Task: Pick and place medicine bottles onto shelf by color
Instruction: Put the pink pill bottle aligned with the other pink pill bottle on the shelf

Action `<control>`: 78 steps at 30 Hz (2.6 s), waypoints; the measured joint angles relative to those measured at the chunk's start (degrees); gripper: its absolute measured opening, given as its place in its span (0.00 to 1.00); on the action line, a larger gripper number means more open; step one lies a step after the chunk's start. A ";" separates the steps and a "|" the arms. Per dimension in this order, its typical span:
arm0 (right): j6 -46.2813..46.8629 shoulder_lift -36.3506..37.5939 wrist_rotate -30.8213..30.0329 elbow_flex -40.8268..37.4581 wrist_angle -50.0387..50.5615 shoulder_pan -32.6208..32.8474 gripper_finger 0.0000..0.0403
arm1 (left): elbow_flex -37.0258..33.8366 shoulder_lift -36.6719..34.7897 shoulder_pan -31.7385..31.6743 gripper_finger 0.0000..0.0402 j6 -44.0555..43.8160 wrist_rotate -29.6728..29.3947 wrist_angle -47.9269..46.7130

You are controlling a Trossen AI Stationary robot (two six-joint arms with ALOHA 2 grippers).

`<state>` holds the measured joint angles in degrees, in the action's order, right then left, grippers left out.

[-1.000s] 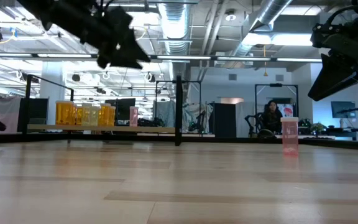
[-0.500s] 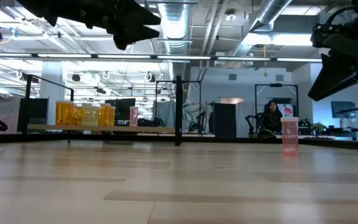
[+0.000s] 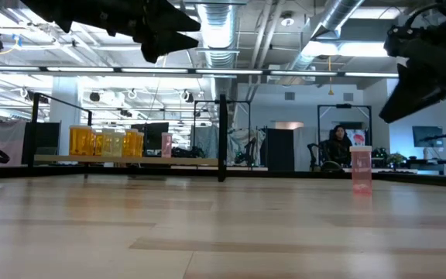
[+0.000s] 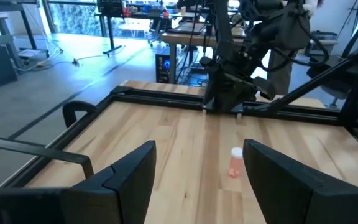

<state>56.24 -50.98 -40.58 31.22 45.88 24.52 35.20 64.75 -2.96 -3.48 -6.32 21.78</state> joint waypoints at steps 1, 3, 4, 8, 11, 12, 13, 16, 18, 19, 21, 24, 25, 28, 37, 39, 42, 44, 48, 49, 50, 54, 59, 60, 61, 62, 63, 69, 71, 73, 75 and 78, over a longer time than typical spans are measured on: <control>0.04 0.01 -0.06 0.00 -1.54 -0.36 0.61 | 0.00 0.00 0.00 0.57 0.28 -0.04 0.02; 0.51 0.01 -0.08 0.00 -5.37 -1.20 0.61 | 0.00 0.00 -0.01 0.57 0.76 -0.08 0.31; 0.46 0.01 -0.09 0.00 -7.62 -1.62 0.61 | 0.00 0.00 -0.02 0.57 0.88 -0.11 0.51; -2.70 0.02 -0.04 0.00 -16.66 -3.20 0.61 | 0.00 0.00 -0.02 0.57 0.89 -0.23 1.43; -3.70 0.01 -0.20 0.00 -23.09 -4.28 0.61 | 0.00 0.00 -0.02 0.57 0.89 -1.27 1.73; -4.99 0.02 -0.56 0.00 -24.93 -4.82 0.61 | 0.00 0.00 -0.02 0.57 0.89 -1.85 1.70; -6.12 0.02 -0.78 0.00 -26.67 -5.43 0.61 | 0.00 0.00 -0.02 0.57 0.88 -2.14 1.70; -7.25 0.01 -1.01 0.00 -30.88 -7.22 0.61 | 0.00 0.00 -0.04 0.57 0.87 -2.35 1.70; -7.29 0.02 -1.21 0.00 -32.10 -8.78 0.61 | 0.00 0.00 -0.04 0.57 0.86 -2.56 1.70; -7.25 0.01 -1.34 0.00 -32.15 -9.76 0.61 | 0.00 0.00 -0.04 0.57 0.85 -2.85 1.70; -7.23 0.00 -1.34 0.00 -32.05 -11.94 0.61 | 0.00 0.00 -0.04 0.57 0.85 -3.23 1.70; -7.19 0.00 1.14 0.00 -32.11 -14.99 0.61 | 0.00 0.00 -0.07 0.57 0.83 -3.30 1.59; -7.08 0.00 2.77 0.00 -32.18 -15.95 0.61 | 0.00 0.00 -0.07 0.57 0.82 -3.37 1.45; -1.49 0.00 8.62 0.00 -32.25 -18.66 0.61 | 0.00 0.00 -0.07 0.57 0.75 -3.37 0.99; 6.04 -1.05 24.03 0.06 -32.21 -18.87 0.61 | 0.00 0.02 -0.07 0.57 -0.20 -3.35 -2.02; 6.76 -2.17 24.24 0.04 -31.02 -18.02 0.61 | 0.00 0.02 -0.07 0.57 -0.35 -3.35 -2.53; 6.72 -4.97 24.42 0.06 -30.33 -17.11 0.61 | 0.00 0.02 -0.07 0.57 -0.40 -3.41 -2.88; 6.54 -7.13 25.58 0.02 -29.79 -16.78 0.61 | 0.00 0.02 -0.07 0.57 -0.40 -3.46 -2.97; 5.44 -10.67 27.32 0.02 -30.47 -16.58 0.61 | 0.00 0.02 -0.07 0.57 -0.40 -3.51 -3.14; 5.00 -11.54 27.63 0.06 -30.76 -16.46 0.61 | 0.00 0.02 -0.07 0.57 -0.40 -3.50 -3.15; 4.84 -12.19 28.03 0.04 -30.37 -16.25 0.61 | 0.00 0.02 -0.07 0.57 -0.40 -3.52 -3.15; 2.51 -15.02 30.82 0.02 -30.37 -16.06 0.61 | 0.00 0.02 -0.08 0.57 -0.61 -3.52 -3.31; -1.64 -17.96 31.54 0.10 -31.57 -15.18 0.61 | 0.00 0.02 -0.07 0.57 -0.64 -3.54 -3.56; -1.97 -18.50 31.56 0.25 -31.54 -15.11 0.61 | 0.00 0.02 -0.07 0.57 -0.72 -3.54 -3.55; -2.41 -18.84 31.61 0.34 -31.33 -15.13 0.61 | 0.00 0.02 -0.07 0.57 -0.78 -3.54 -3.56; -2.73 -19.00 31.63 0.44 -31.16 -15.13 0.61 | 0.00 0.02 -0.07 0.57 -0.81 -3.54 -3.56; -3.14 -19.43 31.63 0.64 -31.27 -15.06 0.61 | 0.00 0.02 -0.07 0.57 -0.81 -3.54 -3.54; -6.67 -22.24 31.83 1.64 -29.89 -13.79 0.61 | 0.00 0.02 -0.09 0.57 -0.82 -3.57 -3.53; -7.06 -23.32 31.83 1.77 -29.31 -13.39 0.61 | 0.00 0.02 -0.09 0.57 -0.83 -3.57 -3.60; -7.07 -24.07 31.81 1.77 -29.05 -13.21 0.60 | 0.00 0.02 -0.09 0.57 -0.82 -3.57 -3.61; -7.17 -24.81 31.79 1.90 -29.24 -13.36 0.58 | 0.00 0.02 -0.09 0.57 -0.81 -3.70 -3.78; -7.31 -25.42 31.78 2.25 -28.80 -13.36 0.52 | 0.00 0.02 -0.09 0.57 -0.83 -4.98 -4.06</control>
<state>48.93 -76.40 -8.80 33.48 17.08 11.16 35.20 64.77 -3.05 -4.32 -11.30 17.72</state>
